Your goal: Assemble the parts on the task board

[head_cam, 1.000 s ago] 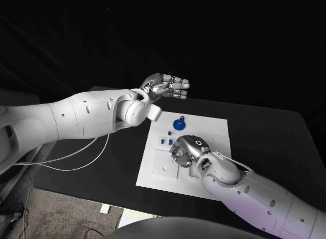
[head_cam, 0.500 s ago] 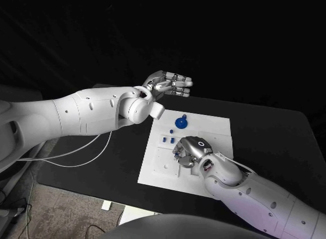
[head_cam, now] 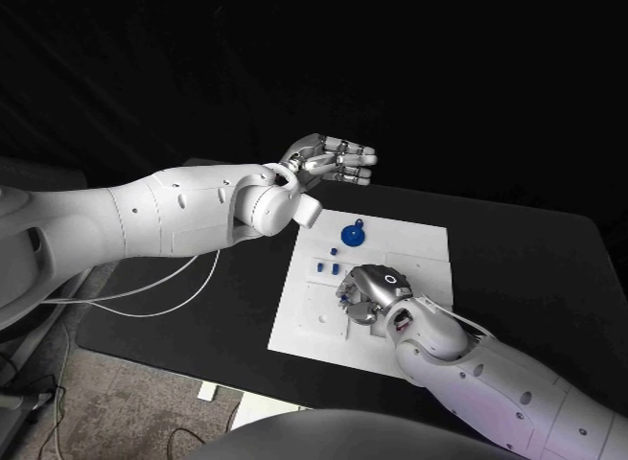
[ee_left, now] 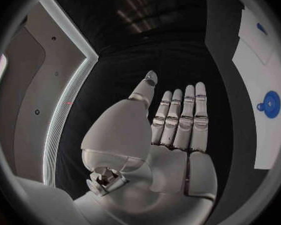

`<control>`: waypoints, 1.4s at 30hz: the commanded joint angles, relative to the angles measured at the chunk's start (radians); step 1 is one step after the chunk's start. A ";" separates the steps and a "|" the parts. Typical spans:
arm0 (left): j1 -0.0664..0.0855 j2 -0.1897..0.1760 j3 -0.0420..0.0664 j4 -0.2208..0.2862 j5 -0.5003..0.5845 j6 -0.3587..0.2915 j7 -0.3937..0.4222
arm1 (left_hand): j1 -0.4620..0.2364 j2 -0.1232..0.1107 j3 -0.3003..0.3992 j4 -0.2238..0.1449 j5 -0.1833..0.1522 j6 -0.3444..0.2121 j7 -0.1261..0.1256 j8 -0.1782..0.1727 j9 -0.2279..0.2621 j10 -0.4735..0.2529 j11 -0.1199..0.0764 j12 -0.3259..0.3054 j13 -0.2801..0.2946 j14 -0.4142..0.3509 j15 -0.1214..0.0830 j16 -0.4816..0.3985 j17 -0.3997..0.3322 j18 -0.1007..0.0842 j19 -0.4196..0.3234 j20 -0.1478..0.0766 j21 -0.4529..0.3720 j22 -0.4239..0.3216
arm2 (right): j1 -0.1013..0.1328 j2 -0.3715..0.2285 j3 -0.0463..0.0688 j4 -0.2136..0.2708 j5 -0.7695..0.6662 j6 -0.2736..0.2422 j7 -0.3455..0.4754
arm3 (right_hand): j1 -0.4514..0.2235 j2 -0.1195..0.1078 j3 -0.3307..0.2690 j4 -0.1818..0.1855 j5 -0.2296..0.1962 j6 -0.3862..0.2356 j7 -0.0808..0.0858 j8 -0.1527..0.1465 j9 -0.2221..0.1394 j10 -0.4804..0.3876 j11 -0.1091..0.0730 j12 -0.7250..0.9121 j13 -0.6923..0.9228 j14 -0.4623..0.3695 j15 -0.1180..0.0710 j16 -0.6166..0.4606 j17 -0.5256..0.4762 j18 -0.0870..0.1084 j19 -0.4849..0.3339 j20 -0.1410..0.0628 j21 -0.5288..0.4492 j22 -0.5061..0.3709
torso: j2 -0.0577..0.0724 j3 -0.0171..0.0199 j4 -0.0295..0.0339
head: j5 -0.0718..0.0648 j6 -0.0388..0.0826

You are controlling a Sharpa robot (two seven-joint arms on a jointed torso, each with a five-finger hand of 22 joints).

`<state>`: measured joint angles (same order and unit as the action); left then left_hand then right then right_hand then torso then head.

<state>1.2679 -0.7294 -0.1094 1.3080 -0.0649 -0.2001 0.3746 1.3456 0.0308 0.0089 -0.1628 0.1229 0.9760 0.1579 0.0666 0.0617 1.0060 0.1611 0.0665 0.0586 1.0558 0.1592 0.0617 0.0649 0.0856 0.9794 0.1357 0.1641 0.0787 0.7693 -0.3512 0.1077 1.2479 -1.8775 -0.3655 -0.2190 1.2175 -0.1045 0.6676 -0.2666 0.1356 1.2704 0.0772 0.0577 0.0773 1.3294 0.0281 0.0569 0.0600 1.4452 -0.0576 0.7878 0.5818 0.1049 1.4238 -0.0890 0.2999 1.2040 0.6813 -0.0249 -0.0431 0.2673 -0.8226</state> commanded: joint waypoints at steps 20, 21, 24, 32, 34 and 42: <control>0.001 0.009 0.001 -0.003 0.006 0.007 0.009 | 0.002 0.009 -0.001 0.002 0.003 0.011 0.000 0.001 0.001 0.005 0.002 0.000 0.000 0.002 -0.003 0.000 -0.001 0.010 0.000 0.005 0.012 -0.001 | -0.007 0.024 -0.004 -0.029 -0.030 -0.005 0.003 | 0.005 0.008 0.005 -0.005 0.002 0.008 0.002 0.006 0.001 0.008 0.003 0.003 0.001 0.002 -0.008 0.006 -0.003 0.010 0.008 0.002 -0.010 0.009 | 0.000 -0.0003 0.0000 | 0.017 -0.002; 0.001 0.009 0.001 -0.003 0.006 0.007 0.009 | 0.002 0.009 -0.001 0.002 0.003 0.011 0.000 0.001 0.001 0.005 0.002 0.000 0.000 0.002 -0.003 0.000 -0.001 0.010 0.000 0.005 0.012 -0.001 | -0.007 0.024 -0.004 -0.030 -0.031 -0.004 0.003 | 0.005 0.008 0.005 -0.005 0.002 0.008 0.002 0.006 0.001 0.008 0.003 0.003 0.001 0.002 -0.008 0.006 -0.003 0.010 0.008 0.002 -0.010 0.009 | 0.000 -0.0005 -0.0002 | 0.017 -0.003; 0.001 0.010 0.001 -0.003 0.006 0.007 0.008 | 0.002 0.009 -0.001 0.002 0.003 0.011 0.000 0.001 0.001 0.005 0.002 0.000 0.000 0.002 -0.003 0.000 -0.001 0.010 0.000 0.005 0.012 -0.001 | -0.008 0.025 -0.005 -0.032 -0.031 -0.001 0.003 | 0.004 0.008 0.006 -0.005 0.002 0.008 0.002 0.006 0.001 0.007 0.003 0.002 0.001 0.002 -0.007 0.007 -0.004 0.010 0.009 0.001 -0.013 0.012 | 0.000 -0.0003 -0.0010 | 0.018 -0.005; 0.001 0.011 0.001 -0.005 0.005 0.009 0.007 | 0.002 0.009 -0.001 0.002 0.003 0.011 0.000 0.001 0.001 0.005 0.002 0.000 0.000 0.002 -0.003 0.000 -0.001 0.010 0.000 0.005 0.012 -0.001 | -0.008 0.024 -0.007 -0.032 -0.025 0.005 0.003 | 0.002 0.008 0.005 -0.005 0.006 0.008 0.002 0.006 0.001 0.007 0.002 0.003 0.001 0.002 -0.007 0.007 -0.005 0.009 0.010 0.002 -0.015 0.015 | 0.000 0.0005 -0.0009 | 0.018 -0.007; 0.001 0.011 0.001 -0.006 0.005 0.009 0.007 | 0.002 0.009 -0.001 0.002 0.003 0.011 0.000 0.001 0.001 0.005 0.002 0.000 0.000 0.002 -0.003 0.000 -0.001 0.010 0.000 0.005 0.012 -0.001 | -0.008 0.023 -0.007 -0.032 -0.026 0.005 0.002 | 0.002 0.008 0.005 -0.005 0.006 0.008 0.002 0.006 0.001 0.007 0.002 0.003 0.001 0.002 -0.007 0.007 -0.005 0.009 0.010 0.002 -0.015 0.015 | 0.000 0.0004 -0.0012 | 0.018 -0.008; 0.001 0.012 0.001 -0.006 0.005 0.010 0.007 | 0.002 0.009 -0.001 0.002 0.003 0.011 0.000 0.001 0.001 0.005 0.002 0.000 0.000 0.002 -0.003 0.000 -0.001 0.010 0.000 0.005 0.012 -0.001 | -0.008 0.025 -0.010 -0.038 -0.031 0.010 -0.001 | 0.002 0.008 0.005 -0.005 0.006 0.008 0.002 0.006 0.001 0.007 0.002 0.003 0.001 0.002 -0.007 0.007 -0.005 0.009 0.010 0.002 -0.015 0.015 | 0.000 0.0000 -0.0010 | 0.019 -0.009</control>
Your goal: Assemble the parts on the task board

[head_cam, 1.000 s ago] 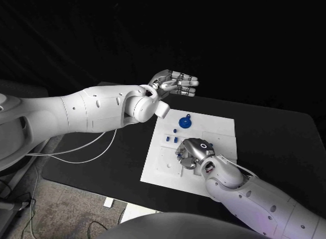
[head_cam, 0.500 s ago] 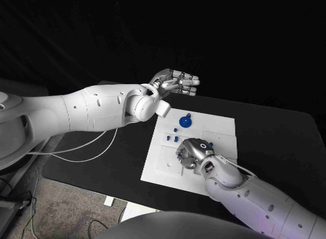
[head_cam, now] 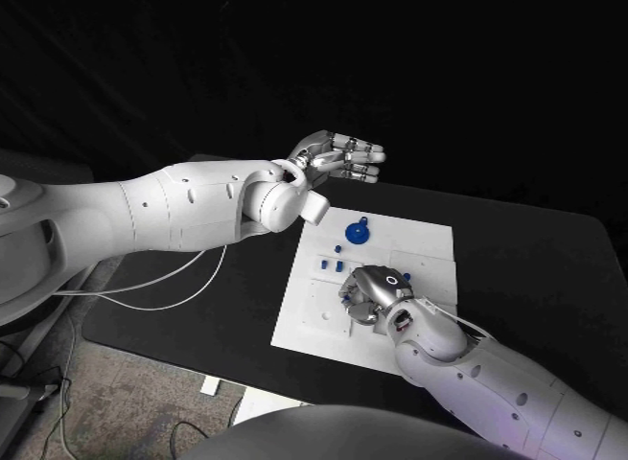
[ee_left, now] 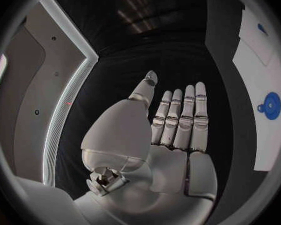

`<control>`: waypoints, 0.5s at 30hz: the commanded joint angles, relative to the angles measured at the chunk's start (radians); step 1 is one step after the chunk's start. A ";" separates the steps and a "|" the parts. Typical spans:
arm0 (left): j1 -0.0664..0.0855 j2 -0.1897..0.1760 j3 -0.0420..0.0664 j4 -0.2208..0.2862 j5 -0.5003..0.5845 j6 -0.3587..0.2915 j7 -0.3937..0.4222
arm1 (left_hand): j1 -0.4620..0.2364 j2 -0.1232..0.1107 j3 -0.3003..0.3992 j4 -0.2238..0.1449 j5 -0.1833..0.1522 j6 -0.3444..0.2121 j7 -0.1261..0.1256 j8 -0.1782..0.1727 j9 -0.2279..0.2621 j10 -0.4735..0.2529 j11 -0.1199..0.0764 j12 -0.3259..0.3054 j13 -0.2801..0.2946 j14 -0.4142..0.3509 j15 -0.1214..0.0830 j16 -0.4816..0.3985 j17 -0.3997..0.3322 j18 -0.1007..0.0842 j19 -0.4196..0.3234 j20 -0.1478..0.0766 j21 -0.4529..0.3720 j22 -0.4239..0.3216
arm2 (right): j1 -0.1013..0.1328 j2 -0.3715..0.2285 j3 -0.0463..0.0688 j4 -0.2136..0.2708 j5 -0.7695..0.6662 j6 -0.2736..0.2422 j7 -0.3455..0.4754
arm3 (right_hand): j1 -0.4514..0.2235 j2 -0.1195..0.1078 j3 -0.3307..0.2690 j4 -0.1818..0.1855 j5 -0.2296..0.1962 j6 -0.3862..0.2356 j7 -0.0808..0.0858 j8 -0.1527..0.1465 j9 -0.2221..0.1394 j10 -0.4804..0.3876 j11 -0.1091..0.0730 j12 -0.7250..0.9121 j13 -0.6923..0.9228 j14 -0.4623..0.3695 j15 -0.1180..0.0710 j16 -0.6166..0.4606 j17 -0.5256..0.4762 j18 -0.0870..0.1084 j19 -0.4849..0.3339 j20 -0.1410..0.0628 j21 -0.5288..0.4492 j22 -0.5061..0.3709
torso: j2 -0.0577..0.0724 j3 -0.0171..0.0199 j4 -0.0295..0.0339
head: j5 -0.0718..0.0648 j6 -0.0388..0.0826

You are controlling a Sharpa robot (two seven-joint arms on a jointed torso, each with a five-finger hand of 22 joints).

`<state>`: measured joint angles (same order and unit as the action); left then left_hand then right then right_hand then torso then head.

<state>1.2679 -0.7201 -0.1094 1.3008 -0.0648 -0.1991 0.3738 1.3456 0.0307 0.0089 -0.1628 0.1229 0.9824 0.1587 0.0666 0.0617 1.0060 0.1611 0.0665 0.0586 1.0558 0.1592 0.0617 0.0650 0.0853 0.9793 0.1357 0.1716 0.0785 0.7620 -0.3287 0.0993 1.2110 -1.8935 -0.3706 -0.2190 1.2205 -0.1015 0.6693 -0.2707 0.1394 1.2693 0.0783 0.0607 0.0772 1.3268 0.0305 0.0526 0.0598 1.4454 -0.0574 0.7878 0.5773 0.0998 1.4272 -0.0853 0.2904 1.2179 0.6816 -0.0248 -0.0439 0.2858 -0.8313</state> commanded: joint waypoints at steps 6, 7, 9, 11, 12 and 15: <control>0.001 0.004 0.001 0.001 0.005 0.010 0.007 | 0.001 0.011 0.000 0.002 0.003 0.005 0.000 0.000 0.001 0.004 0.002 0.000 0.000 0.000 -0.003 0.000 -0.001 0.010 -0.002 0.005 0.008 -0.002 | -0.001 0.009 -0.019 -0.013 -0.017 0.020 0.000 | 0.000 0.006 0.003 -0.003 0.002 0.009 0.001 0.004 0.001 0.009 0.000 0.007 0.001 0.001 -0.008 0.008 -0.003 0.015 0.008 -0.002 -0.012 0.008 | 0.000 0.0001 0.0016 | 0.002 -0.001; 0.001 0.005 0.001 0.001 0.005 0.011 0.007 | 0.001 0.011 0.000 0.002 0.003 0.005 0.000 0.000 0.001 0.004 0.002 0.000 0.000 0.000 -0.003 0.000 -0.001 0.010 -0.002 0.005 0.008 -0.002 | -0.001 0.011 -0.022 -0.016 -0.020 0.022 0.000 | 0.000 0.006 0.003 -0.003 0.002 0.009 0.001 0.004 0.001 0.009 0.000 0.007 0.001 0.001 -0.008 0.008 -0.003 0.015 0.008 -0.002 -0.012 0.008 | 0.000 0.0001 0.0013 | 0.002 -0.001; 0.001 0.005 0.001 0.001 0.005 0.011 0.006 | 0.001 0.011 0.000 0.002 0.003 0.005 0.000 0.000 0.001 0.004 0.002 0.000 0.000 0.000 -0.003 0.000 -0.001 0.010 -0.002 0.005 0.008 -0.002 | -0.001 0.013 -0.025 -0.021 -0.023 0.023 -0.001 | 0.000 0.006 0.003 -0.003 0.002 0.009 0.001 0.004 0.001 0.009 0.000 0.007 0.001 0.001 -0.008 0.008 -0.003 0.015 0.008 -0.002 -0.012 0.008 | 0.000 0.0000 0.0009 | 0.002 -0.001; 0.001 0.005 0.001 0.001 0.004 0.013 0.005 | 0.001 0.011 0.000 0.002 0.003 0.005 0.000 0.000 0.001 0.004 0.002 0.000 0.000 0.000 -0.003 0.000 -0.001 0.010 -0.002 0.005 0.008 -0.002 | -0.001 0.018 -0.031 -0.029 -0.029 0.025 -0.002 | 0.000 0.006 0.003 -0.003 0.002 0.009 0.001 0.004 0.001 0.009 0.000 0.007 0.001 0.001 -0.008 0.008 -0.003 0.015 0.008 -0.002 -0.012 0.008 | 0.000 -0.0004 0.0003 | 0.001 -0.001; 0.001 0.005 0.001 0.001 0.004 0.013 0.005 | 0.000 0.010 -0.001 0.002 0.002 0.004 0.000 0.000 0.001 0.003 0.003 0.000 0.000 -0.002 -0.002 0.000 -0.001 0.010 -0.003 0.006 0.008 -0.002 | -0.001 0.019 -0.032 -0.031 -0.030 0.026 -0.002 | 0.000 0.006 0.003 -0.003 0.002 0.009 0.001 0.004 0.001 0.009 0.000 0.007 0.001 0.001 -0.008 0.008 -0.004 0.014 0.008 -0.002 -0.013 0.010 | 0.000 -0.0004 0.0003 | 0.001 -0.001; 0.001 0.006 0.001 0.000 0.004 0.015 0.004 | 0.000 0.010 -0.001 0.002 0.002 0.004 0.000 0.000 0.001 0.003 0.003 0.000 0.000 -0.002 -0.002 0.000 -0.001 0.010 -0.003 0.006 0.008 -0.002 | -0.001 0.023 -0.040 -0.038 -0.034 0.030 -0.003 | 0.000 0.006 0.003 -0.004 0.002 0.009 0.001 0.004 0.001 0.009 0.001 0.007 0.001 0.001 -0.007 0.008 -0.004 0.014 0.008 -0.002 -0.015 0.011 | 0.000 -0.0008 0.0004 | 0.000 -0.002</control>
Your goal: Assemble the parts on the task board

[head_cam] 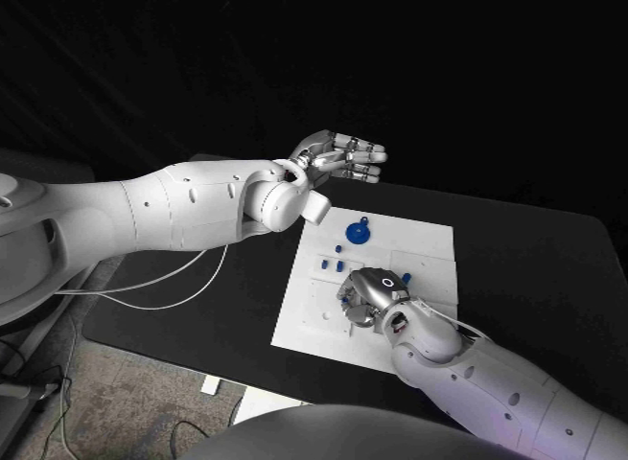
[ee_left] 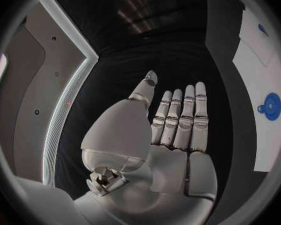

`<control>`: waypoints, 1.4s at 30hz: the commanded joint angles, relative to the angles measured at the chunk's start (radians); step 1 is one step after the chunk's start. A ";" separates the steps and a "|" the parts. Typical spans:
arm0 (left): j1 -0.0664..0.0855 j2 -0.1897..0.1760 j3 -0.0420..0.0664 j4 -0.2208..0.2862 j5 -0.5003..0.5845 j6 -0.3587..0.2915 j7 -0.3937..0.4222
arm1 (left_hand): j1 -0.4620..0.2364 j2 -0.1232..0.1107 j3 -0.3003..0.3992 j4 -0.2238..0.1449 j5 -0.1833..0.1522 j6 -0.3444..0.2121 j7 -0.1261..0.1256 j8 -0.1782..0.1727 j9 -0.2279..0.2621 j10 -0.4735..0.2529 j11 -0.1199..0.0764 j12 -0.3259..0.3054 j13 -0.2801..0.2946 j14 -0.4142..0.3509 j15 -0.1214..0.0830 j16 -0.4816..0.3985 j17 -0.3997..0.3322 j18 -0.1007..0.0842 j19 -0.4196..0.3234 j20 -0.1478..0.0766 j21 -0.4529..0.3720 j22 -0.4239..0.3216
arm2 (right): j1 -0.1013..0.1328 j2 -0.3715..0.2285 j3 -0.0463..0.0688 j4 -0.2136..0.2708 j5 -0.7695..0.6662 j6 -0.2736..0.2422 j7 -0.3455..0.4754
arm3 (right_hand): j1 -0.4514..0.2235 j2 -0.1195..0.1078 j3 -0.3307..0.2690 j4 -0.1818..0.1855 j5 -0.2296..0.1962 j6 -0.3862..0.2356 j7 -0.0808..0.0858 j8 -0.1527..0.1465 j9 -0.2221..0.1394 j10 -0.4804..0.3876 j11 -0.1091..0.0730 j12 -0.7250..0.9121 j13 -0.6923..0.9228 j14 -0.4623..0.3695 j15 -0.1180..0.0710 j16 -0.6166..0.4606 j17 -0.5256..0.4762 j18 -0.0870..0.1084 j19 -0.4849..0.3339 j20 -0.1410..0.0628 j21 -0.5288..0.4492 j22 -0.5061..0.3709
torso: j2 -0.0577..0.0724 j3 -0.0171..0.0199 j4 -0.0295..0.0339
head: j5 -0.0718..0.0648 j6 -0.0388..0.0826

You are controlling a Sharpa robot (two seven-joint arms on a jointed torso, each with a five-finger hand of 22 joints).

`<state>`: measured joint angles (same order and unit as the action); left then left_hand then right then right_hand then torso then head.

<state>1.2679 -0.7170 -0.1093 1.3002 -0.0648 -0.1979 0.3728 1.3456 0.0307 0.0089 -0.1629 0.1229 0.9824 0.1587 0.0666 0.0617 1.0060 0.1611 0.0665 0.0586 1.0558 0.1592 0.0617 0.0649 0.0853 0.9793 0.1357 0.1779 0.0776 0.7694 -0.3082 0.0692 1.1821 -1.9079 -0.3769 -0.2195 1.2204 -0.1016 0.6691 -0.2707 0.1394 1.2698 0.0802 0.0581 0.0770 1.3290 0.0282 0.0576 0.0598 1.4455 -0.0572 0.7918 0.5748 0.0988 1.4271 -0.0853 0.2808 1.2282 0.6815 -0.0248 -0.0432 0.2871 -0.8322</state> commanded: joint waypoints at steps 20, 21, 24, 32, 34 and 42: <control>0.001 -0.003 0.001 0.003 0.003 0.017 -0.003 | -0.004 0.011 -0.002 0.005 0.002 0.004 0.000 0.000 0.001 0.000 0.004 0.000 0.000 -0.010 0.000 0.000 -0.001 0.010 -0.008 0.008 0.001 -0.002 | -0.006 -0.011 -0.017 -0.009 0.063 0.017 0.030 | -0.006 -0.046 -0.168 0.006 0.074 -0.170 0.043 0.005 -0.014 -0.216 0.064 0.003 -0.001 -0.013 0.033 -0.027 -0.024 0.048 0.007 0.039 -0.074 -0.044 | 0.000 0.0000 -0.0016 | -0.002 0.001; 0.001 -0.003 0.001 0.003 0.003 0.017 -0.002 | -0.005 0.011 -0.003 0.006 0.001 0.004 0.000 0.000 0.001 0.000 0.004 0.000 0.000 -0.010 0.000 0.000 -0.001 0.010 -0.008 0.009 0.001 -0.002 | -0.006 -0.013 -0.017 -0.008 0.065 0.011 0.030 | 0.006 -0.043 -0.202 0.002 0.072 -0.186 0.040 0.006 -0.014 -0.230 0.067 0.002 -0.002 -0.013 0.035 -0.031 -0.028 0.051 0.011 0.043 -0.083 -0.054 | 0.000 0.0002 -0.0014 | -0.002 0.001; 0.001 -0.004 0.001 0.003 0.003 0.016 -0.002 | -0.005 0.011 -0.003 0.006 0.001 0.004 0.000 0.000 0.001 0.000 0.004 0.000 0.000 -0.010 0.000 0.000 -0.001 0.010 -0.008 0.009 0.001 -0.002 | -0.006 -0.019 -0.017 -0.001 0.068 -0.009 0.027 | 0.040 -0.033 -0.290 -0.005 0.068 -0.205 0.036 0.003 -0.015 -0.260 0.073 0.002 -0.003 -0.010 0.040 -0.040 -0.041 0.058 0.026 0.050 -0.109 -0.084 | 0.000 0.0001 -0.0005 | -0.004 0.002; 0.001 -0.008 0.001 0.004 0.004 0.022 -0.003 | -0.005 0.011 -0.003 0.006 0.001 0.004 0.000 0.000 0.001 0.000 0.004 0.000 0.000 -0.010 0.000 0.000 -0.001 0.010 -0.008 0.009 0.001 -0.002 | -0.002 -0.055 -0.007 0.063 0.074 -0.044 0.017 | 0.082 -0.055 -0.368 0.039 0.070 -0.244 0.022 0.004 -0.015 -0.297 0.080 0.002 -0.002 0.000 0.044 -0.036 -0.047 0.062 0.049 0.055 -0.127 -0.110 | 0.000 0.0003 -0.0033 | -0.010 0.009; 0.001 -0.008 0.001 0.004 0.004 0.023 -0.003 | -0.005 0.011 -0.003 0.006 0.001 0.004 0.000 0.000 0.001 0.000 0.004 0.000 0.000 -0.010 0.000 0.000 -0.001 0.010 -0.008 0.009 0.001 -0.002 | 0.000 -0.066 0.000 0.081 0.075 -0.045 0.014 | 0.085 -0.057 -0.374 0.047 0.072 -0.243 0.022 0.004 -0.015 -0.299 0.081 0.002 -0.002 0.001 0.044 -0.035 -0.047 0.062 0.050 0.055 -0.128 -0.111 | 0.000 0.0003 -0.0032 | -0.012 0.010; 0.001 -0.013 0.001 0.004 0.004 0.024 -0.003 | -0.004 0.010 -0.002 0.007 0.000 0.005 0.000 0.000 0.001 0.000 0.003 0.000 0.000 -0.011 0.000 0.000 -0.001 0.011 -0.008 0.009 0.000 -0.002 | 0.008 -0.126 0.070 0.167 0.074 -0.039 -0.004 | 0.088 -0.053 -0.360 0.049 0.066 -0.223 0.032 0.003 -0.015 -0.269 0.074 0.001 -0.002 0.002 0.040 -0.030 -0.044 0.060 0.054 0.051 -0.127 -0.110 | 0.000 0.0013 -0.0022 | -0.021 0.018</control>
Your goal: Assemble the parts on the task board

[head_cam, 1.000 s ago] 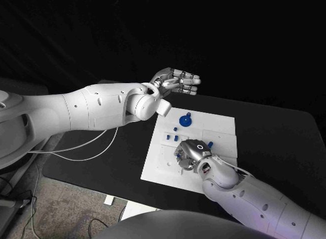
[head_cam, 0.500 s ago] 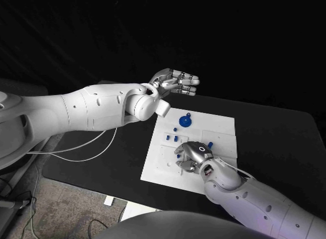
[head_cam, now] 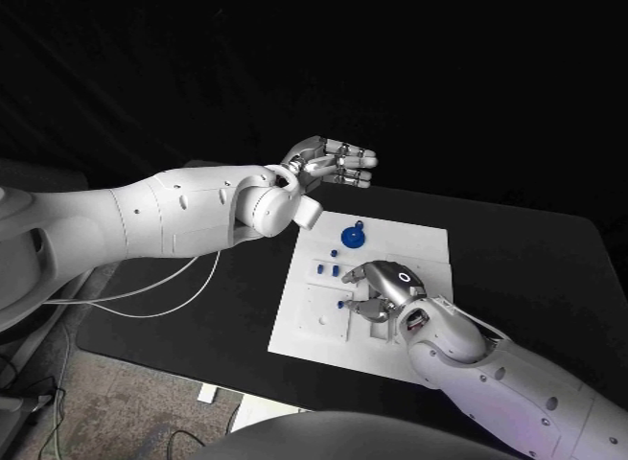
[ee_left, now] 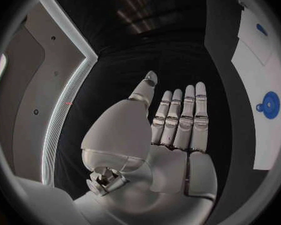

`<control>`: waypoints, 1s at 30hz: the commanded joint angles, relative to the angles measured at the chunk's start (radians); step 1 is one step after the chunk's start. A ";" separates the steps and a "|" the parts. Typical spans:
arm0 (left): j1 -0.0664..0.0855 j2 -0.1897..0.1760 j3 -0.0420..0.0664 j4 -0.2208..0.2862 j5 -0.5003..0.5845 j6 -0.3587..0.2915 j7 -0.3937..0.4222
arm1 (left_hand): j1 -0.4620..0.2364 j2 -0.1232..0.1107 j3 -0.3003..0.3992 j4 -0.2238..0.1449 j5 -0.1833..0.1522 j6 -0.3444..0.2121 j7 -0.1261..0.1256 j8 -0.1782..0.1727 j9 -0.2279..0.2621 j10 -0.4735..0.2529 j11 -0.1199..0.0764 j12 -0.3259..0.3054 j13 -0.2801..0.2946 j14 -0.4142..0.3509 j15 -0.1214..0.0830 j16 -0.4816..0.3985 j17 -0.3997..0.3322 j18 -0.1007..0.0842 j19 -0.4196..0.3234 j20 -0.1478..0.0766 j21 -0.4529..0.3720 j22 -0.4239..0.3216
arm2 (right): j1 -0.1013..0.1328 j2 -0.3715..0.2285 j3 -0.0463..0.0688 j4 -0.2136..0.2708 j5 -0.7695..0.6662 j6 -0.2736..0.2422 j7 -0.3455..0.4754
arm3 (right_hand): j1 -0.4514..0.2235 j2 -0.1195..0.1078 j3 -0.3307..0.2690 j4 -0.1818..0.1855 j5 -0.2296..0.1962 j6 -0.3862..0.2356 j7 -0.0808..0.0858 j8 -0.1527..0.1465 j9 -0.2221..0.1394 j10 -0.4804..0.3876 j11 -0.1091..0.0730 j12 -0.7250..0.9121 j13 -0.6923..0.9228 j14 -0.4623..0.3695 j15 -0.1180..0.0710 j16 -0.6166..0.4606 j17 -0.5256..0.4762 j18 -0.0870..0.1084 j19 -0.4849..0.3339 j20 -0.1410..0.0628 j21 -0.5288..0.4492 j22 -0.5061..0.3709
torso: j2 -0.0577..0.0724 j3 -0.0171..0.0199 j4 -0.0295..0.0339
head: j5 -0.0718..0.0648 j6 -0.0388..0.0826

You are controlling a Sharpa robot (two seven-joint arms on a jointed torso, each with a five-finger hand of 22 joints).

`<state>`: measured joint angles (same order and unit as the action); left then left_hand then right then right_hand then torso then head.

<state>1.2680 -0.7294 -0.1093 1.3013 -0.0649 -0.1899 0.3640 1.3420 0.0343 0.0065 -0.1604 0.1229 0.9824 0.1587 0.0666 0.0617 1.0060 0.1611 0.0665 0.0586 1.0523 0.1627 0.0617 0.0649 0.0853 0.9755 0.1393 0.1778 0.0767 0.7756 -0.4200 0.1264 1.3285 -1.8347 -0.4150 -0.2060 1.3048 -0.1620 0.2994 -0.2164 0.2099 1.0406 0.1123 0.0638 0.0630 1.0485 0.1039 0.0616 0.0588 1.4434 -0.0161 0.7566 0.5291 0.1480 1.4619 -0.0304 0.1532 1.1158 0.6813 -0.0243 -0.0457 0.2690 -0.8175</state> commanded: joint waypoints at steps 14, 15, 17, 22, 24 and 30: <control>0.001 -0.015 0.001 0.011 0.004 0.007 0.010 | 0.002 0.006 0.002 0.003 0.001 0.008 -0.001 0.000 0.001 0.001 0.003 0.000 0.000 -0.005 -0.004 0.000 -0.001 0.011 -0.003 0.005 0.001 -0.001 | 0.034 -0.134 0.148 0.049 -0.030 0.129 -0.067 | -0.026 0.006 0.038 -0.046 -0.017 0.001 -0.016 -0.002 -0.001 0.069 -0.017 -0.002 0.000 0.001 -0.008 0.028 0.035 -0.008 0.004 -0.014 0.023 0.057 | 0.000 0.0004 -0.0030 | -0.021 0.018; 0.001 -0.015 0.001 0.011 0.004 0.007 0.010 | 0.002 0.006 0.002 0.003 0.001 0.008 -0.001 0.000 0.001 0.001 0.003 0.000 0.000 -0.005 -0.004 0.000 -0.001 0.011 -0.003 0.005 0.001 -0.001 | 0.034 -0.136 0.151 0.044 -0.030 0.139 -0.068 | -0.025 0.007 0.036 -0.044 -0.020 0.000 -0.015 -0.002 -0.001 0.068 -0.017 -0.002 0.000 0.001 -0.009 0.028 0.035 -0.007 0.004 -0.014 0.023 0.057 | 0.000 0.0008 -0.0023 | -0.022 0.017; 0.001 -0.015 0.001 0.011 0.004 0.007 0.010 | 0.002 0.006 0.002 0.003 0.001 0.008 -0.001 0.000 0.001 0.001 0.003 0.000 0.000 -0.005 -0.004 0.000 -0.001 0.011 -0.003 0.005 0.001 -0.001 | 0.036 -0.139 0.154 0.031 -0.030 0.158 -0.072 | -0.019 0.006 0.020 -0.035 -0.032 -0.005 -0.018 -0.002 -0.001 0.056 -0.014 -0.001 0.000 -0.001 -0.006 0.027 0.035 -0.007 0.003 -0.012 0.019 0.055 | 0.000 0.0011 -0.0023 | -0.023 0.016; 0.001 -0.013 0.001 0.009 0.004 0.008 0.010 | 0.002 0.006 0.002 0.003 0.001 0.008 -0.001 0.000 0.001 0.001 0.003 0.000 0.000 -0.005 -0.004 0.000 -0.001 0.011 -0.003 0.005 0.001 -0.001 | 0.037 -0.134 0.158 -0.004 -0.030 0.224 -0.085 | -0.003 -0.001 -0.019 0.009 -0.069 -0.017 -0.014 -0.002 -0.001 0.030 -0.009 -0.001 0.000 -0.006 0.000 0.023 0.031 -0.006 0.001 -0.005 0.004 0.041 | -0.001 0.0002 -0.0023 | -0.024 0.016; 0.001 -0.011 0.001 0.008 0.004 0.009 0.010 | 0.002 0.006 0.002 0.003 0.001 0.008 -0.001 0.000 0.001 0.001 0.003 0.000 0.000 -0.005 -0.004 0.000 -0.001 0.011 -0.003 0.005 0.001 -0.001 | 0.037 -0.128 0.158 -0.018 -0.030 0.240 -0.086 | 0.003 -0.004 -0.029 0.026 -0.076 -0.019 -0.016 -0.002 -0.001 0.026 -0.008 -0.001 0.000 -0.006 0.003 0.022 0.029 -0.006 0.003 -0.002 -0.001 0.035 | 0.000 -0.0004 -0.0011 | -0.025 0.016; 0.001 -0.010 0.001 0.005 0.004 0.010 0.008 | 0.001 0.006 0.001 0.003 0.000 0.007 -0.001 -0.001 0.001 0.000 0.003 0.000 0.000 -0.006 -0.004 0.000 -0.001 0.011 -0.004 0.005 0.001 -0.001 | 0.035 -0.103 0.157 -0.054 -0.006 0.279 -0.083 | 0.009 -0.006 -0.057 0.070 -0.090 -0.021 -0.017 -0.001 -0.001 0.021 -0.007 -0.001 0.000 -0.008 0.001 0.023 0.025 -0.009 0.009 -0.003 -0.012 0.018 | 0.000 -0.0007 0.0009 | -0.029 0.018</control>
<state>1.2680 -0.7413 -0.1095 1.3058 -0.0649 -0.1897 0.3642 1.3420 0.0343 0.0067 -0.1606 0.1229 0.9824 0.1587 0.0666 0.0617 1.0060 0.1611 0.0665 0.0586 1.0523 0.1627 0.0617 0.0649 0.0853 0.9756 0.1393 0.1778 0.0769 0.8118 -0.5265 0.2836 1.2792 -1.8481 -0.2034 -0.2824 1.3061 -0.1711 0.2413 -0.1485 0.1200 1.0240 0.0951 0.0638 0.0632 1.0756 0.0965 0.0616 0.0589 1.4360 -0.0196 0.7824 0.5549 0.1456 1.4647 -0.0409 0.1465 1.1345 0.6811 -0.0242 -0.0462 0.2414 -0.8015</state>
